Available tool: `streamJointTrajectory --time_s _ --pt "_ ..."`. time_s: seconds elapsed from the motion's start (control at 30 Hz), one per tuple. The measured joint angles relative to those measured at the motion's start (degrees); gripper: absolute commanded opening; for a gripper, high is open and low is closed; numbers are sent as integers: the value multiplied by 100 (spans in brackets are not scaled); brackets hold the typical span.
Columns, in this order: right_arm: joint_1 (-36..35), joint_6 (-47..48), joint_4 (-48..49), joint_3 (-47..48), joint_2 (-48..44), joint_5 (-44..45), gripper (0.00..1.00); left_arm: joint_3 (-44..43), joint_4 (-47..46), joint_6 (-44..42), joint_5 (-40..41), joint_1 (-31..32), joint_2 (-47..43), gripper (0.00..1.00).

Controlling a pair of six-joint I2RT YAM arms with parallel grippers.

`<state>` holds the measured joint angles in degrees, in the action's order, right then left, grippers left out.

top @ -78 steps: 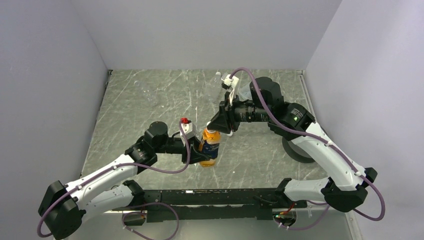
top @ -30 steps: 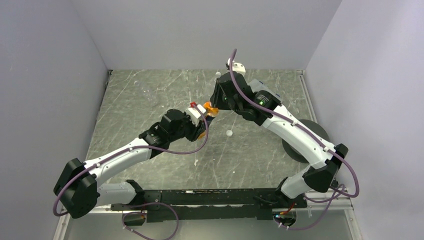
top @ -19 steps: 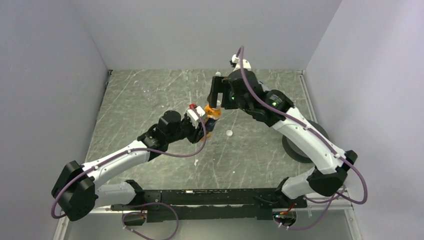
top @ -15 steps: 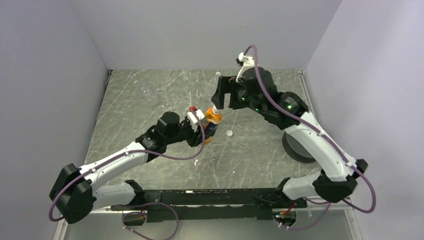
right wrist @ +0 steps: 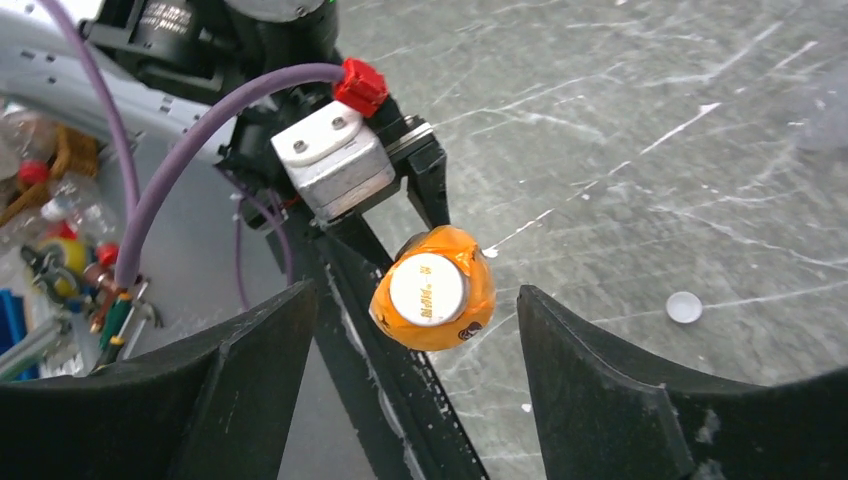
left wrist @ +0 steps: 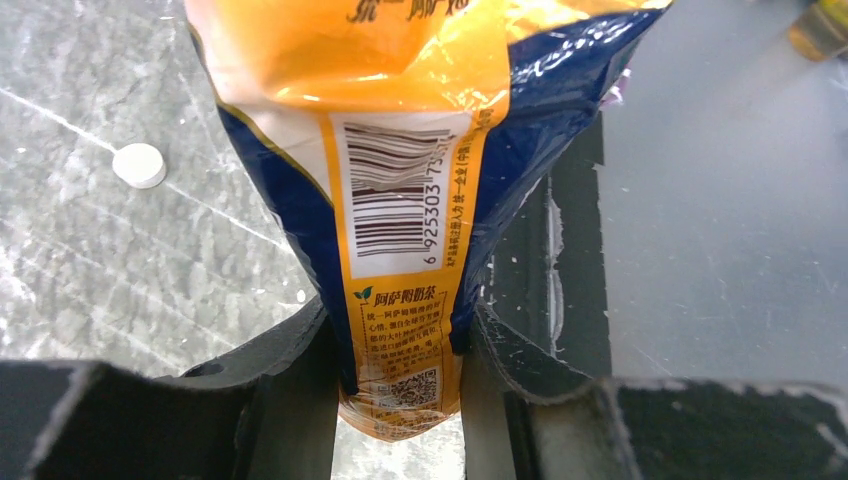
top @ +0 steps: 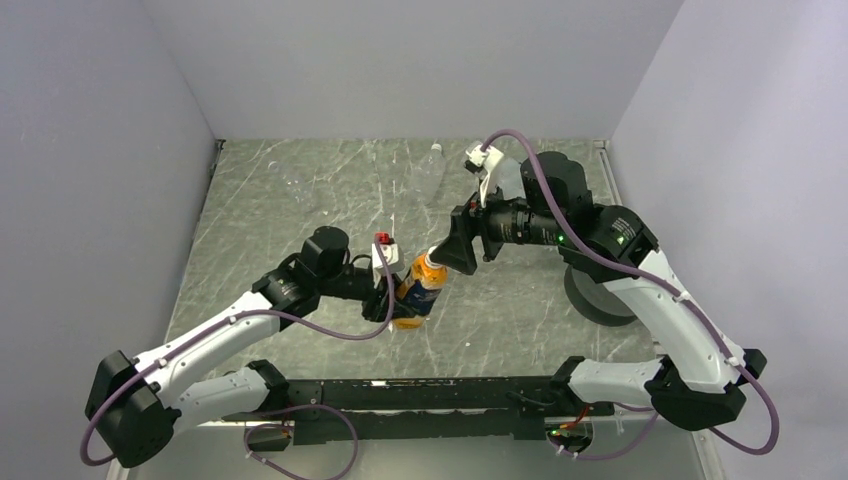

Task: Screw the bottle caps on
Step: Screw the bottle cap onto the plastic bottle.

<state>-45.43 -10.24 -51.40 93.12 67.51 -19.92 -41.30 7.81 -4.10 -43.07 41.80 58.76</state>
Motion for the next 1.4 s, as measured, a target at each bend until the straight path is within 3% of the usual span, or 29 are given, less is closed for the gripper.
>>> streamJointTrajectory --time_s 0.1,0.47,1.17,1.4 --pt "-2 131 -85 0 22 -330 64 -11 120 -24 -229 0 -55 0" --pt "-2 278 -221 0 332 -898 48 -17 262 -39 -407 0 -127 0" --pt "-2 321 -262 0 365 -916 41 -17 275 26 -409 0 -129 0" --pt "-2 326 -269 -2 387 -870 33 -17 273 33 -409 -7 -114 0"
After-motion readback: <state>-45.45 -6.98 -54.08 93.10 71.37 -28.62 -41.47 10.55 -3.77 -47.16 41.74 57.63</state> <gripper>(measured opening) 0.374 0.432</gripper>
